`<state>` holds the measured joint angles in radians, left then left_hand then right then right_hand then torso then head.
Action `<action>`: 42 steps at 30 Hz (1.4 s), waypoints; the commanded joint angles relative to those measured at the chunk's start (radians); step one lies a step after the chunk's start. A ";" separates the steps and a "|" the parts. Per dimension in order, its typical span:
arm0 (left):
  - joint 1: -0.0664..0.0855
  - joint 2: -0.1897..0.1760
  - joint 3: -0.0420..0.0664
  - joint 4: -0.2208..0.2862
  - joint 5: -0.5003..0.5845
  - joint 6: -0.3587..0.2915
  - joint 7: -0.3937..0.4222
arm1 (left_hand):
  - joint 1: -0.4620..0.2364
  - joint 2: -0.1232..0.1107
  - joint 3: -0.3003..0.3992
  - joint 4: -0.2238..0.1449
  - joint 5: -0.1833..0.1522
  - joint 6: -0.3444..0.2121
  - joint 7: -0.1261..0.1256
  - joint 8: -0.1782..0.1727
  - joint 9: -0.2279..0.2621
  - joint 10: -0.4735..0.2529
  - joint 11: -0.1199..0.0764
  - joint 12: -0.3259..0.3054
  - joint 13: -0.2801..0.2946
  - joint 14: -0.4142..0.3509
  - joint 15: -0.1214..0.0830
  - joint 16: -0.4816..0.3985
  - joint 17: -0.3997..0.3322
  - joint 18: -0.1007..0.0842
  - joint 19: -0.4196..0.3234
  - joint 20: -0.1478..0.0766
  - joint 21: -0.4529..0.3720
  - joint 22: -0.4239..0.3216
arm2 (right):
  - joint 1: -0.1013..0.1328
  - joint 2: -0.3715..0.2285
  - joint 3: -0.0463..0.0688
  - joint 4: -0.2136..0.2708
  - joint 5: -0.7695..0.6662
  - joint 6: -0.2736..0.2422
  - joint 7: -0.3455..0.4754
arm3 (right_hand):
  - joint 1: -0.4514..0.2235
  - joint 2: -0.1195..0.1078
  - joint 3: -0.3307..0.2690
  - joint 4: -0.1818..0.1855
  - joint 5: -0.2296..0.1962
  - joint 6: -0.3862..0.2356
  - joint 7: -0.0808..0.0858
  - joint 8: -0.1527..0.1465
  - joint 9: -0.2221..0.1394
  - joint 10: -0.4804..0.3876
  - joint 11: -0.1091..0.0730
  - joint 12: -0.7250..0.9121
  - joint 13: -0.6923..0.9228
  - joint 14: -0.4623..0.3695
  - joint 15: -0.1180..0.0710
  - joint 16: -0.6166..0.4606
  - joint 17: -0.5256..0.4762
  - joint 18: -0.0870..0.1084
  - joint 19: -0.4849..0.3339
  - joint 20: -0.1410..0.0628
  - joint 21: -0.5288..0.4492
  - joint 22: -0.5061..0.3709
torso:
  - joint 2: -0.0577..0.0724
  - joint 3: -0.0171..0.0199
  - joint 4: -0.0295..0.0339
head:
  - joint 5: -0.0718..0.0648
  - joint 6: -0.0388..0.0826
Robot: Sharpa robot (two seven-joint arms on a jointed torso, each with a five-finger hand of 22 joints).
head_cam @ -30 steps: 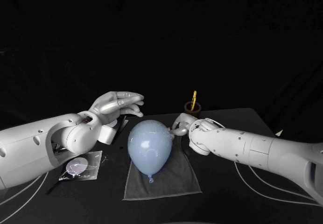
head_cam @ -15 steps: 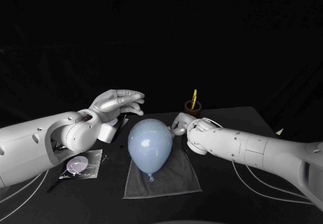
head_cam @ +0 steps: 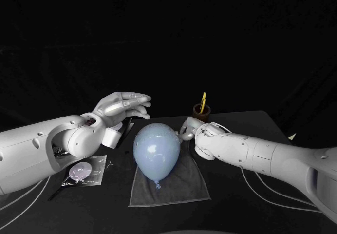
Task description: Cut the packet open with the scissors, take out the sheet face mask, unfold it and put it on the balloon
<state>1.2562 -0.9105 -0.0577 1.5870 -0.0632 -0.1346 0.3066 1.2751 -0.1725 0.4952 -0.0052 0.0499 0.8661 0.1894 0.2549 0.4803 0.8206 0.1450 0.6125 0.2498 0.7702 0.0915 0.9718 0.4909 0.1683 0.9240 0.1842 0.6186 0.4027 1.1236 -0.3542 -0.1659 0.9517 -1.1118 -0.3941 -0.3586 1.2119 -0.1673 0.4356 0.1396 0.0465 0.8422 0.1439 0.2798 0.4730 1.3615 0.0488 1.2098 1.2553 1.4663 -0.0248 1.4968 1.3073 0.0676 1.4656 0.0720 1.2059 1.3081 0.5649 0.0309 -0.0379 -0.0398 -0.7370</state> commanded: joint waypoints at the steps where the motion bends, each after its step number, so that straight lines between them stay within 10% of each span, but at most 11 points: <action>1: 0.003 -0.001 0.001 0.005 0.004 0.018 0.005 | 0.010 -0.001 -0.003 0.000 -0.001 -0.001 0.009 -0.006 -0.002 0.004 0.000 -0.003 -0.001 0.008 0.001 -0.004 -0.001 0.015 0.005 0.001 -0.005 -0.001 | -0.002 0.004 0.001 -0.009 -0.006 0.014 0.001 | -0.009 0.003 -0.005 0.001 0.003 0.008 0.000 -0.007 -0.001 0.007 0.008 0.001 0.000 0.081 0.006 0.002 0.187 0.002 0.020 0.005 -0.006 0.124 | 0.005 -0.0011 0.0027 | -0.001 0.001; 20: 0.010 -0.005 0.001 0.009 0.004 0.017 0.003 | 0.011 0.000 -0.004 0.001 -0.001 -0.002 0.010 -0.006 -0.002 0.004 0.001 -0.004 -0.002 0.009 0.002 -0.005 -0.001 0.015 0.006 0.001 -0.006 -0.002 | -0.012 0.019 0.000 -0.009 -0.003 0.052 0.024 | 0.017 0.021 -0.012 -0.004 0.003 0.059 -0.012 0.001 0.001 0.009 -0.002 0.011 0.008 0.083 -0.002 0.010 0.195 0.000 0.023 0.001 0.009 0.132 | 0.010 -0.0019 0.0049 | 0.002 -0.003; 27: 0.011 -0.006 0.001 0.009 0.004 0.016 0.001 | 0.013 0.000 -0.004 0.001 -0.001 -0.002 0.010 -0.006 -0.002 0.004 0.001 -0.005 -0.003 0.009 0.002 -0.005 -0.002 0.015 0.007 0.001 -0.007 -0.003 | -0.013 0.020 0.000 -0.013 -0.006 0.027 0.034 | 0.104 0.100 0.057 -0.051 0.002 0.111 -0.035 0.017 0.007 0.022 -0.022 0.027 0.021 0.089 -0.018 0.025 0.210 -0.006 0.032 -0.010 0.043 0.146 | 0.011 -0.0021 0.0044 | 0.001 -0.003; 32: 0.012 -0.007 0.001 0.009 0.004 0.016 0.000 | 0.014 0.001 -0.003 0.001 -0.001 -0.002 0.010 -0.006 -0.003 0.005 0.001 -0.006 -0.004 0.010 0.002 -0.005 -0.003 0.015 0.008 0.001 -0.008 -0.004 | -0.013 0.010 0.000 -0.011 -0.006 -0.075 0.063 | 0.134 0.152 0.125 -0.091 0.002 0.151 -0.051 0.054 0.031 0.053 -0.037 0.065 0.053 0.094 -0.031 0.041 0.228 -0.014 0.045 -0.021 0.089 0.165 | 0.010 -0.0018 0.0044 | 0.001 -0.003; 42: 0.012 -0.012 0.001 0.004 0.004 0.018 -0.004 | 0.024 0.007 -0.001 -0.001 -0.001 -0.003 0.011 -0.007 -0.004 0.006 0.001 -0.009 -0.008 0.011 0.002 -0.007 -0.005 0.015 0.012 0.000 -0.011 -0.007 | 0.000 -0.071 0.014 0.093 0.053 -0.257 0.138 | 0.104 0.143 0.162 -0.108 0.002 0.154 -0.056 0.078 0.050 0.062 -0.042 0.071 0.059 0.094 -0.036 0.041 0.228 -0.016 0.048 -0.028 0.096 0.170 | 0.008 -0.0020 0.0018 | 0.003 -0.002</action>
<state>1.2668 -0.9216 -0.0576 1.5908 -0.0625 -0.1340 0.2984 1.2895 -0.1688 0.4953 -0.0053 0.0499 0.8625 0.1929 0.2549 0.4777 0.8205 0.1449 0.6073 0.2421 0.7738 0.0950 0.9718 0.4867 0.1711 0.9313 0.1843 0.6144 0.3963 1.1198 -0.4222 -0.1529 1.0342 -1.0911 -0.5488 -0.2728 1.3236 -0.0258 0.5911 0.0313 0.0463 0.9860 0.0962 0.3394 0.4877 1.3778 0.0395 1.2773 1.3100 1.4635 -0.0538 1.5357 1.3075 0.0676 1.4672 0.0519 1.2984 1.3081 0.5737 0.0290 -0.0352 -0.0368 -0.7399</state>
